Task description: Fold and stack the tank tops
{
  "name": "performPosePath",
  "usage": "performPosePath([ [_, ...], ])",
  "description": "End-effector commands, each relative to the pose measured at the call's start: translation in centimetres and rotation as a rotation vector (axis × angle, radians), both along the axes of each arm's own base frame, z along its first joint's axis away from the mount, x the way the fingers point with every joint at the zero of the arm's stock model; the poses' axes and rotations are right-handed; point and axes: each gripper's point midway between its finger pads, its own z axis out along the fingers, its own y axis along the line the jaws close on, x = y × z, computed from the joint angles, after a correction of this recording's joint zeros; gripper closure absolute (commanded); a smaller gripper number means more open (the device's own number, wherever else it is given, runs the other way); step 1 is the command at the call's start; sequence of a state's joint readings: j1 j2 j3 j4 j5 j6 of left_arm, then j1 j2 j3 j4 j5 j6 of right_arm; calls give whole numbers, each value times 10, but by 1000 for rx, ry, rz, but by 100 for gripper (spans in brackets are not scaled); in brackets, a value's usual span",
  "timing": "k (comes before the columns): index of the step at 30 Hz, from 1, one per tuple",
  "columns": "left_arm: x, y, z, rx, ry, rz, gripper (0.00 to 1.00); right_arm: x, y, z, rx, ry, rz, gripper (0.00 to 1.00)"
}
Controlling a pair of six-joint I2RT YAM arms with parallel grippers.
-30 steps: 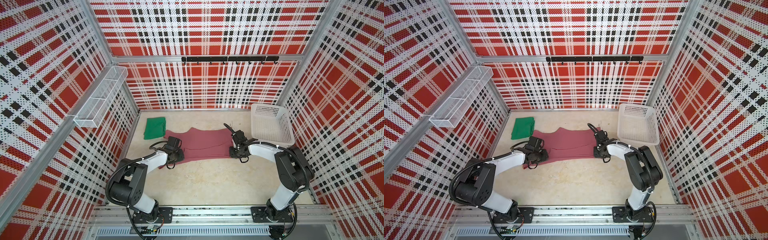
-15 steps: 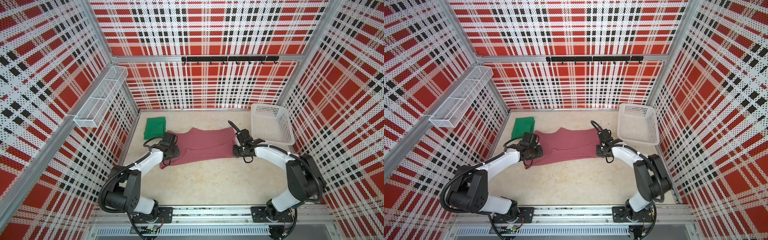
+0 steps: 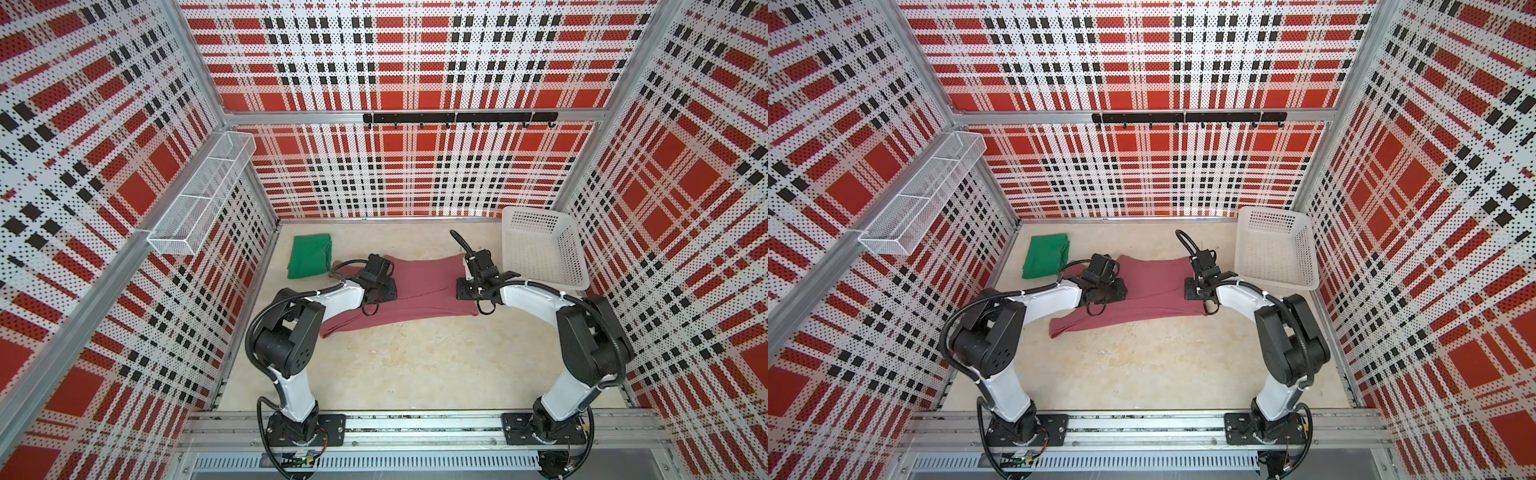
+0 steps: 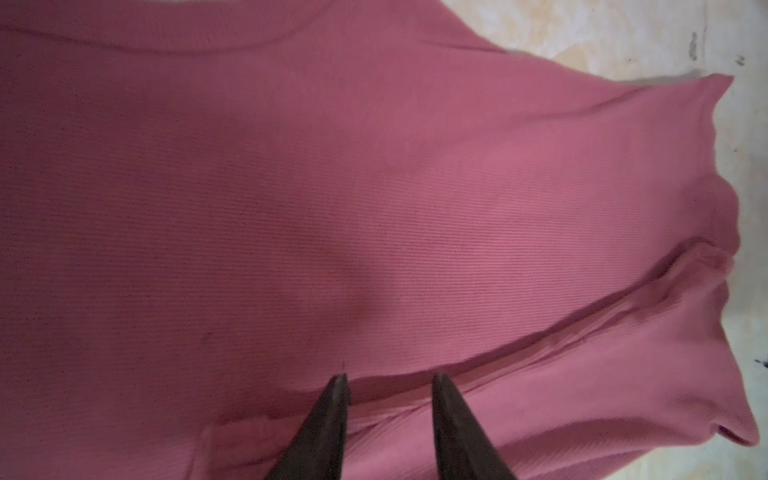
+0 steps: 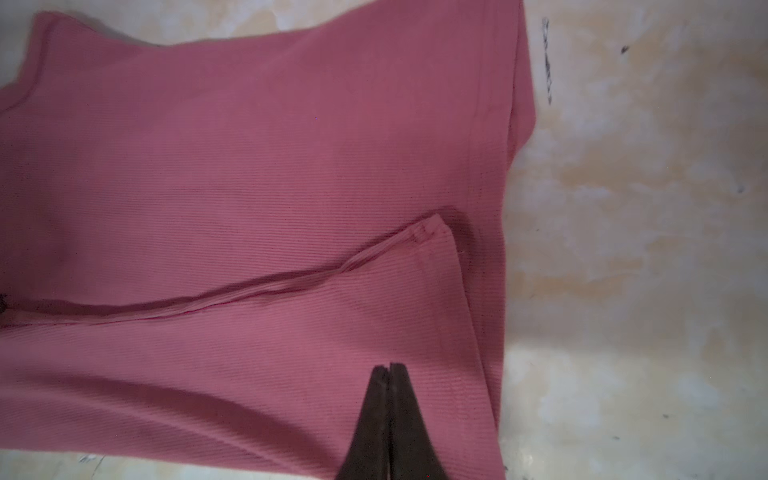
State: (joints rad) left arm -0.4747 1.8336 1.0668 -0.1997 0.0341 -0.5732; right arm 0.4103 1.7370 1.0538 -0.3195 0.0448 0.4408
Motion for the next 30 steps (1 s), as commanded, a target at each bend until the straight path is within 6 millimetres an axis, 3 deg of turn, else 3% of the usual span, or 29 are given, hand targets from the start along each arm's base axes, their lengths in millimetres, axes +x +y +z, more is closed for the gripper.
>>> performPosePath([
  [1,6,-5,-6,-19,-11,4,62,2,-8,-10,-49,3,-46,100],
  [6,-21,9,-34,17,60,3,62,-25,-19,-35,-61,77,-71,100],
  [11,-70,28,-59,30,151,11,62,-72,-31,-51,-61,169,-83,100],
  [15,-118,39,-65,-5,213,34,62,-120,-38,-56,-72,252,-97,100],
  [17,-138,41,-62,-29,224,50,62,-144,-42,-55,-63,286,-104,100],
  [19,-150,42,-53,-47,223,65,62,-155,-42,-46,-33,280,-85,100],
  [22,-138,40,-21,-66,162,75,61,-139,-31,-6,30,155,-18,98],
  [25,-95,37,28,-64,48,50,60,-107,-27,36,72,59,40,78],
  [27,-60,37,52,-42,-22,24,60,-81,-36,48,66,33,43,71],
  [30,-18,34,63,56,-78,-34,58,-49,-35,58,22,17,89,70],
])
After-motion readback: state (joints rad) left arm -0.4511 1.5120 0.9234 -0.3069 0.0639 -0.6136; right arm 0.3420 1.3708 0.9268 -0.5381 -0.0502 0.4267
